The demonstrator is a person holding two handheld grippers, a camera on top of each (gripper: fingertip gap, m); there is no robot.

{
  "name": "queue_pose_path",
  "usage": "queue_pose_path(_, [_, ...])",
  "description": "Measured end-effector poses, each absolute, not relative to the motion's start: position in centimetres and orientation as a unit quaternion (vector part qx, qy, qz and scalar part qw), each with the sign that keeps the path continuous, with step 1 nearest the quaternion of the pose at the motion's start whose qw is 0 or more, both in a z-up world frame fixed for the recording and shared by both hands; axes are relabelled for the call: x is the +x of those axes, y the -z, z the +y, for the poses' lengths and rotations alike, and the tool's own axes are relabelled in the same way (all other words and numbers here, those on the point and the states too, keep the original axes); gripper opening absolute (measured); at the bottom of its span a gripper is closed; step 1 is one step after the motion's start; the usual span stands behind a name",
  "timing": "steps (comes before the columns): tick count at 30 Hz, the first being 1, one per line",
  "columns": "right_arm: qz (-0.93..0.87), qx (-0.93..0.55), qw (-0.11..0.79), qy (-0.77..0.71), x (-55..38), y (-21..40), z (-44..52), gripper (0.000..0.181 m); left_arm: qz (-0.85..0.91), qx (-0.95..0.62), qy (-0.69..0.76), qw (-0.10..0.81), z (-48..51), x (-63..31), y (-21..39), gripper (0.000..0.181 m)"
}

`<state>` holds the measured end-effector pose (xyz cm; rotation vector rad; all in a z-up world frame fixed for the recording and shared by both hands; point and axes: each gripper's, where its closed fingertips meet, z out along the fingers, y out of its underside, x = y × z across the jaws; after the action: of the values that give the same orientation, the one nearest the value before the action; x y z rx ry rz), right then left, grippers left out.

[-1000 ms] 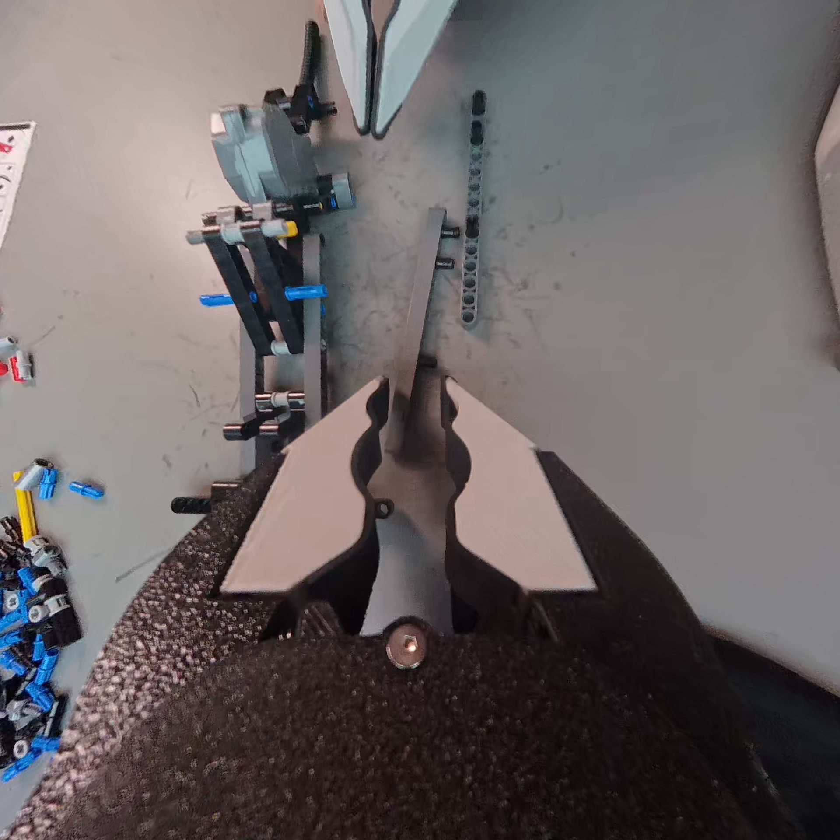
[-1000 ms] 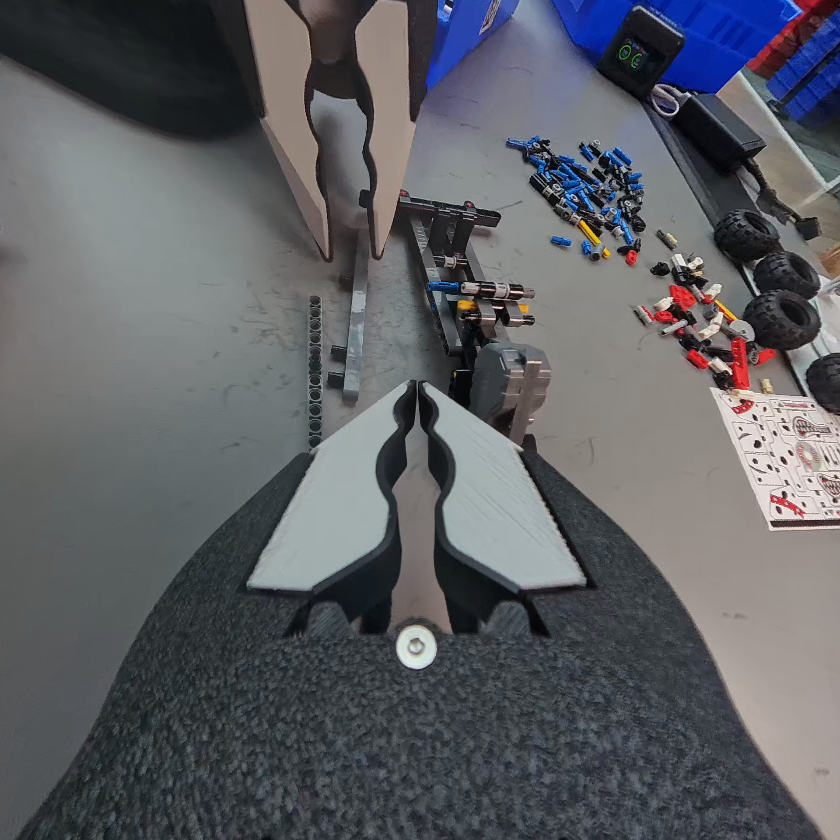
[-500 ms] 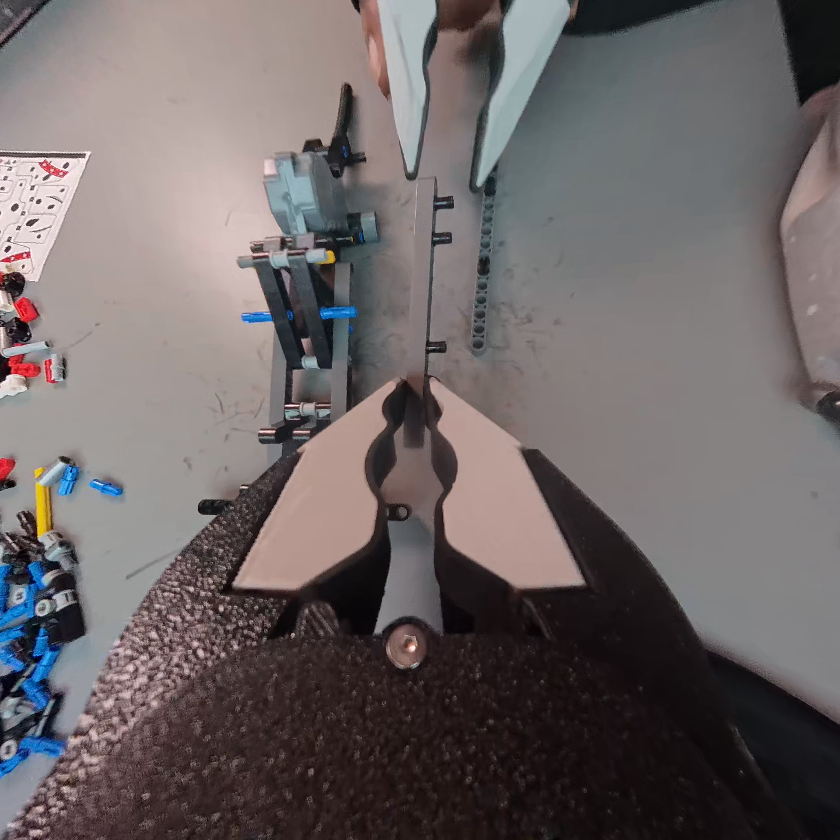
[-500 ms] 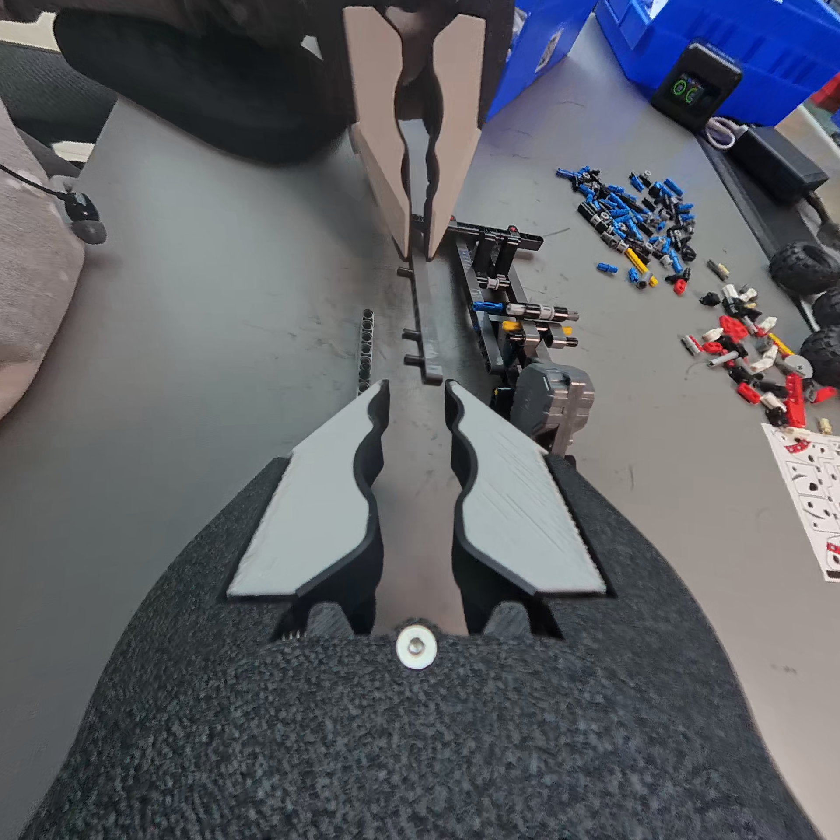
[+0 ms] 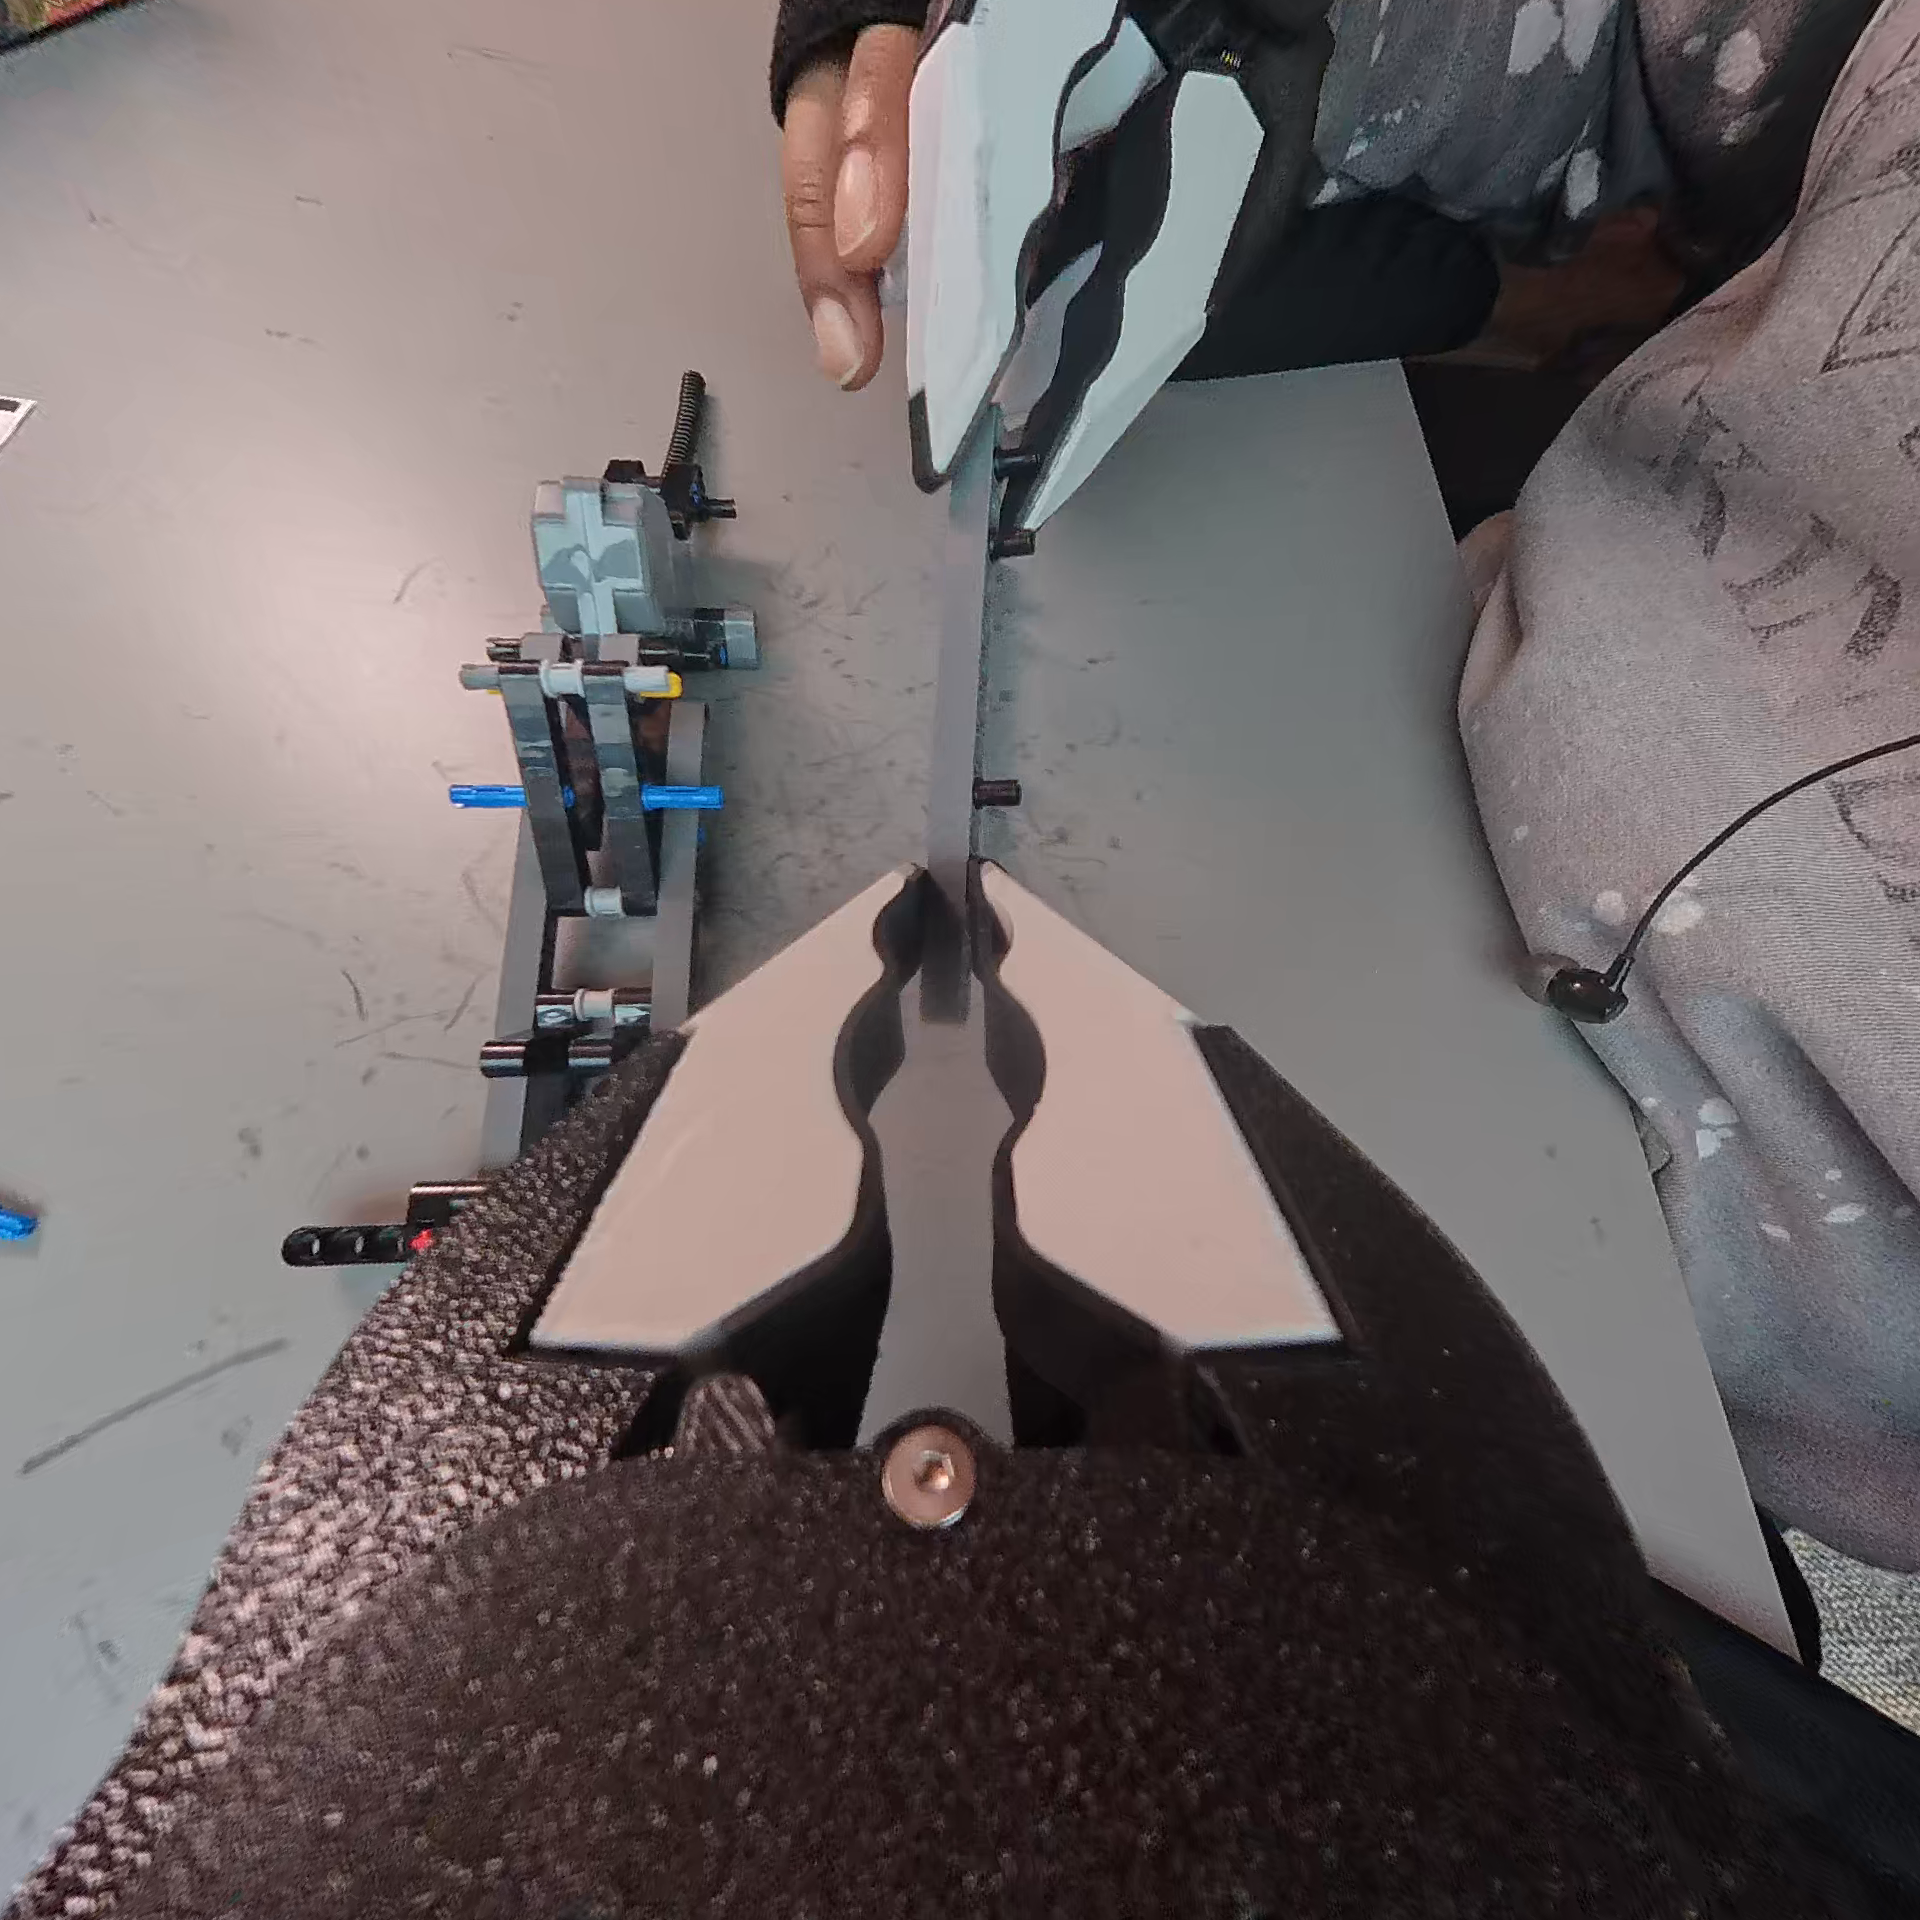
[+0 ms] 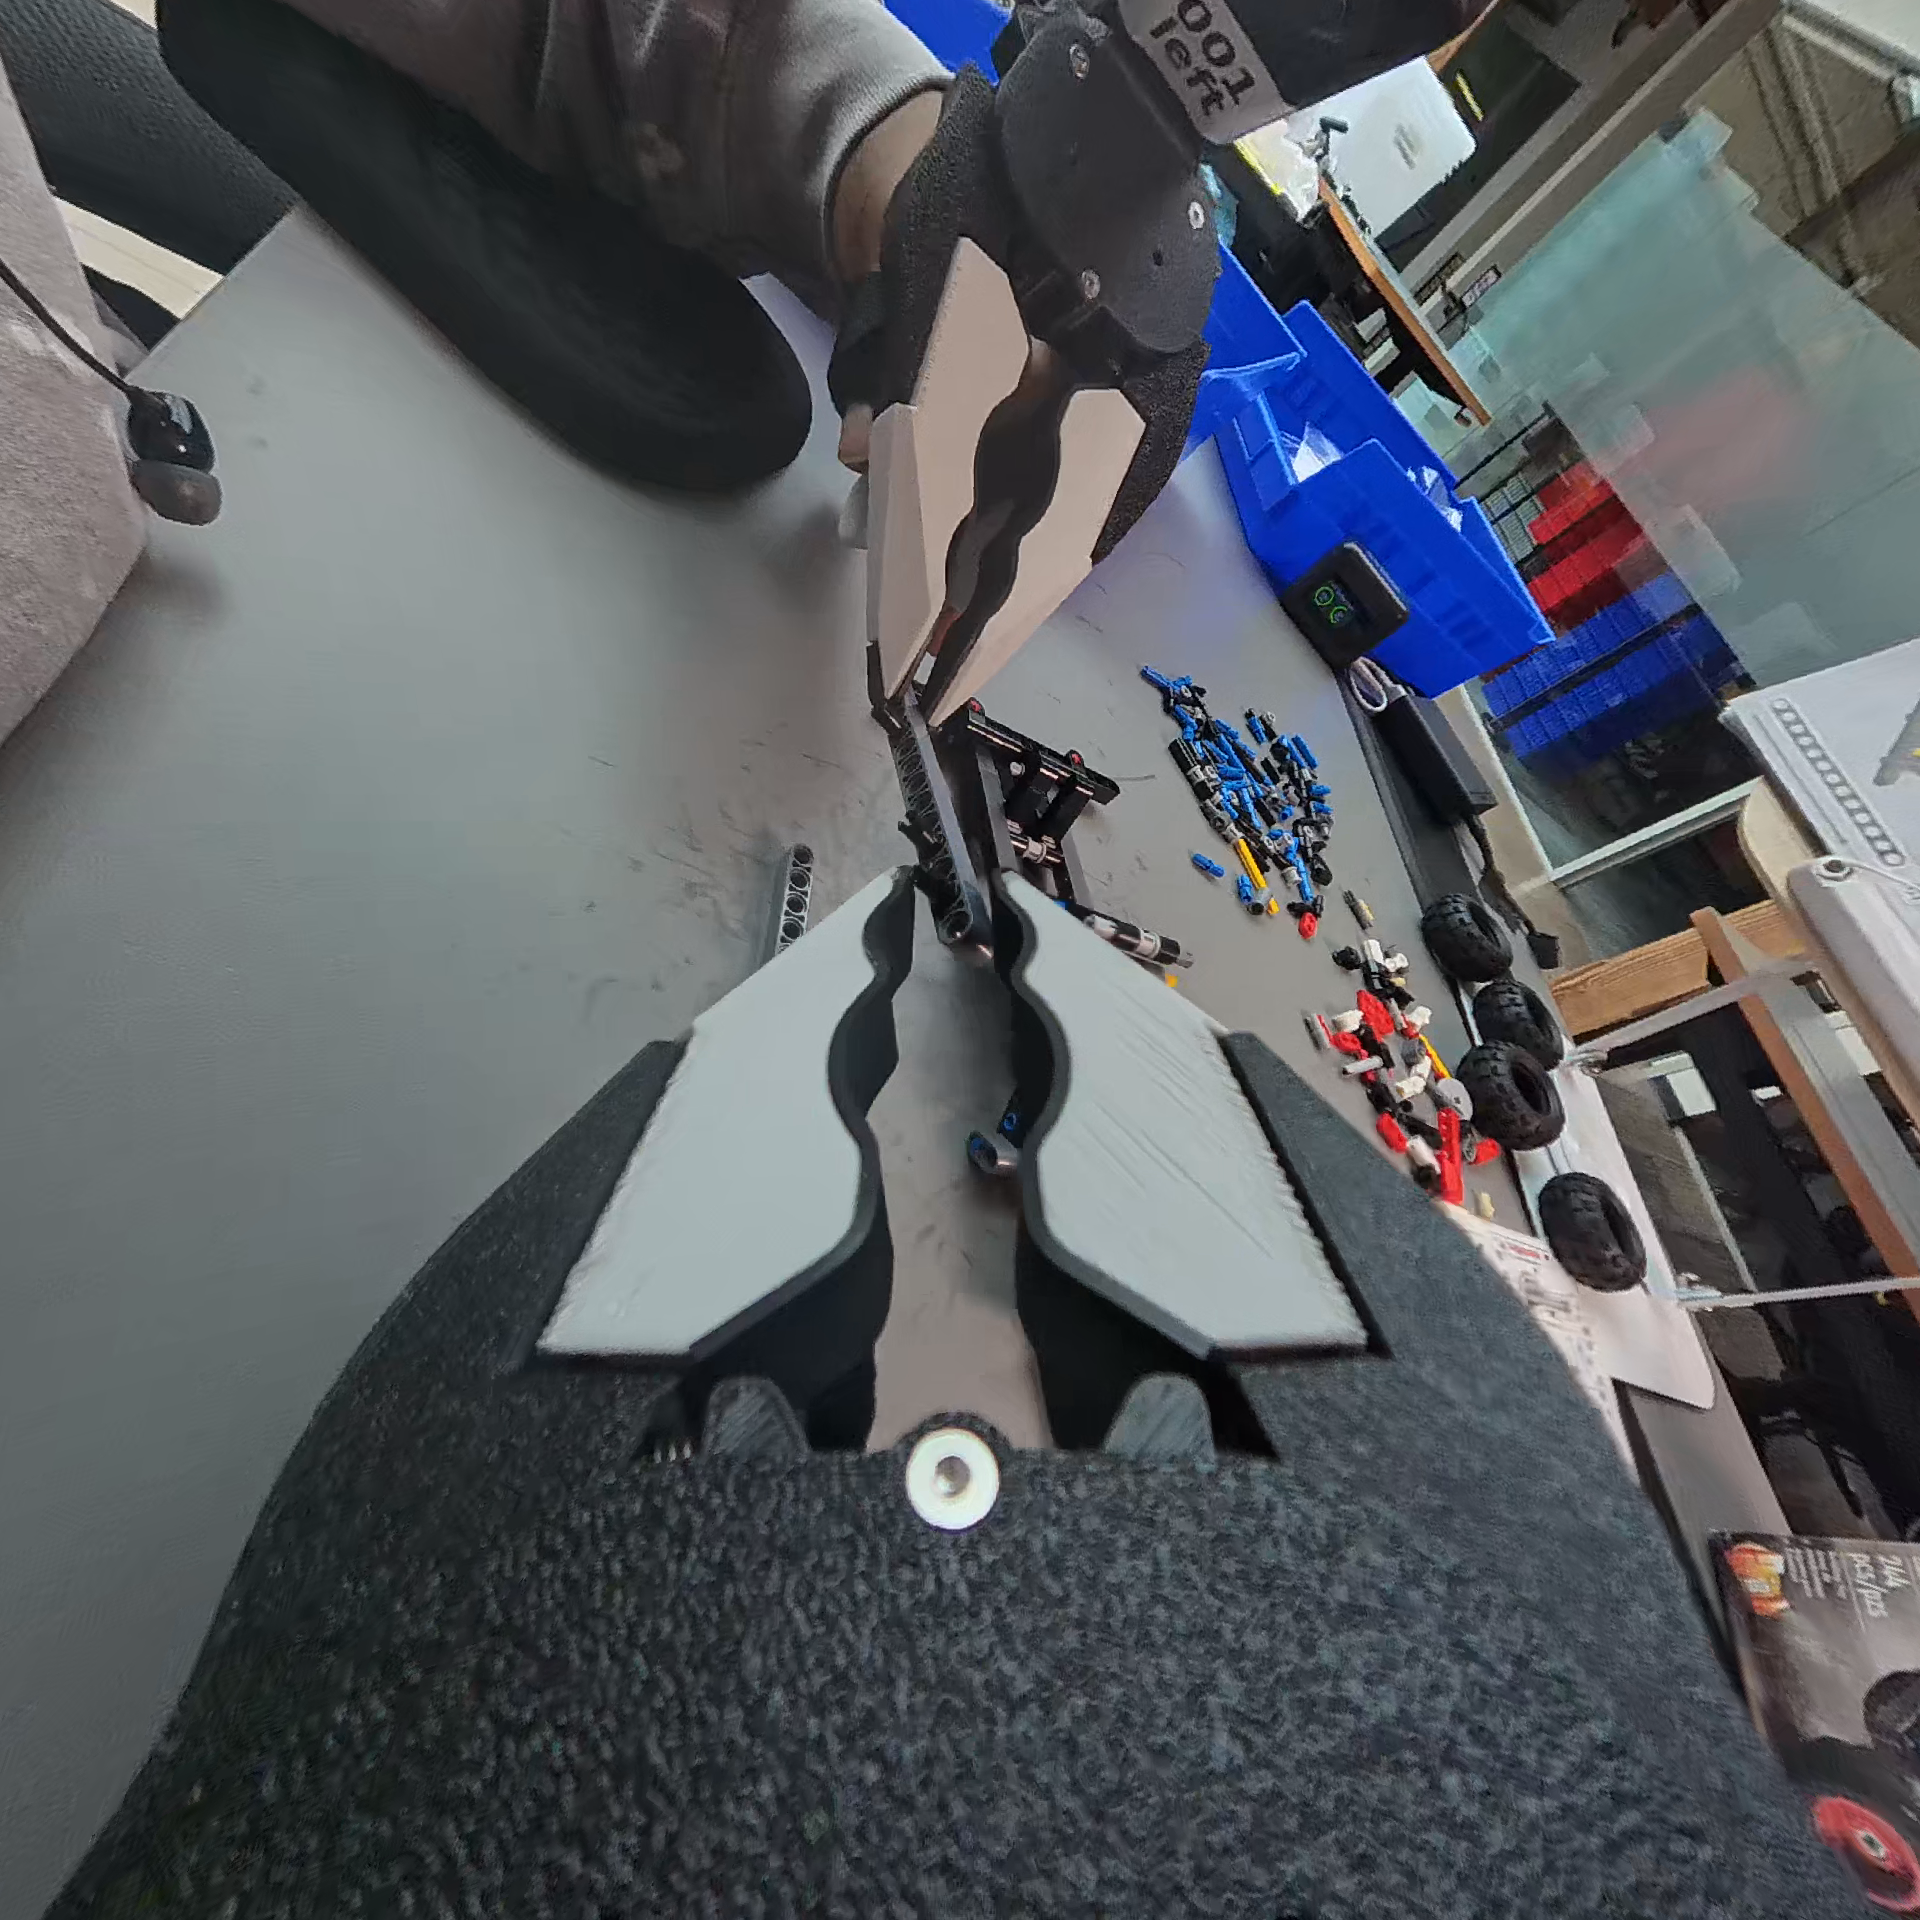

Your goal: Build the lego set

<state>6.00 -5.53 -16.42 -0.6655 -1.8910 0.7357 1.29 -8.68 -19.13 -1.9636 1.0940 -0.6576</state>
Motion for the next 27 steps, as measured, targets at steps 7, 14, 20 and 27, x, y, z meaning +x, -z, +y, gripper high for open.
queue_pose_path(7, [-0.614,-0.494,0.29,-0.543,5.7,14.3,-3.3,0.007,0.396,-0.737,0.258,0.484,-7.6,0.6,15.6,0.034])
queue_pose_path(14, [-0.398,-0.597,0.031,-0.696,5.5,14.0,-2.4,0.006,0.439,-0.709,0.048,0.55,-5.3,0.1,15.1,0.016])
queue_pose_path(20, [-0.365,-0.603,0.018,-0.709,5.3,14.0,-1.5,0.007,0.461,-0.711,0.031,0.53,-5.7,0.7,15.6,0.01])
queue_pose_path(27, [-0.564,-0.477,0.386,-0.552,6.6,11.5,0.4,0.017,0.272,-0.766,0.342,0.471,-6.0,0.5,14.6,0.008])
